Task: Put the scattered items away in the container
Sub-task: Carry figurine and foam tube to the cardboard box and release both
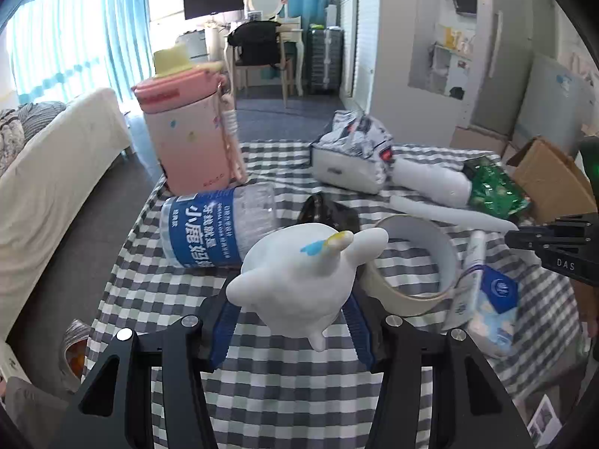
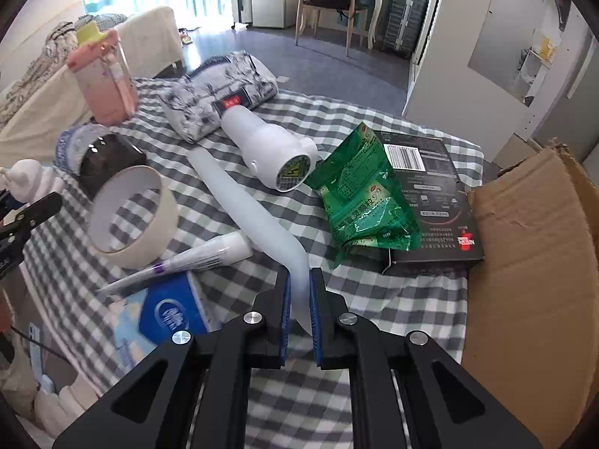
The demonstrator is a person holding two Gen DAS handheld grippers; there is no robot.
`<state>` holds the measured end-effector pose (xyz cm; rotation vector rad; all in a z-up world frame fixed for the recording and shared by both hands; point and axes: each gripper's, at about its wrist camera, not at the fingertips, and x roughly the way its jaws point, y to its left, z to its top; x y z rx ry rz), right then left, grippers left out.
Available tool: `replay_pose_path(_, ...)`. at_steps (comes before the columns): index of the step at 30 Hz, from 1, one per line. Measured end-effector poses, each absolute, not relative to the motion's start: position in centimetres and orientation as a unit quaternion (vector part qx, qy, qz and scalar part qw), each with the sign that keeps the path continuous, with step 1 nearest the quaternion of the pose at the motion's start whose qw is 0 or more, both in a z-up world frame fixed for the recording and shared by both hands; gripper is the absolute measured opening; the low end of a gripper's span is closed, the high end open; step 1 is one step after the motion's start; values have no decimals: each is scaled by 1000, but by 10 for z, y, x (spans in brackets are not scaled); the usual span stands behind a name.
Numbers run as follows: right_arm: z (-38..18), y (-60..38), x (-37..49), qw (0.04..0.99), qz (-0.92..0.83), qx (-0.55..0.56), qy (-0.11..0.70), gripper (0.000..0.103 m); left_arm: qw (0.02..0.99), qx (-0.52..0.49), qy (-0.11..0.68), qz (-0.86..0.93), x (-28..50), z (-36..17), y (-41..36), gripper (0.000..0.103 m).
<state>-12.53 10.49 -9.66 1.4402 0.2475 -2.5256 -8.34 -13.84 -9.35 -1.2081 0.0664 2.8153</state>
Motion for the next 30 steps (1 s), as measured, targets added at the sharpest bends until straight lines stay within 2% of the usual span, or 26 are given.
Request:
replay_pose_path(11, -23, 131, -82, 97, -899, 425, 48, 9, 74, -354, 43, 931, -68, -46, -96, 53)
replay_pose_path(19, 40, 184, -45, 52, -927, 371, 19, 9, 143, -314, 55, 937, -66, 11, 4, 53)
replay_pose_path(30, 120, 291, 11, -66, -955, 288, -14, 9, 278, -266, 90, 919, -62, 74, 167, 53)
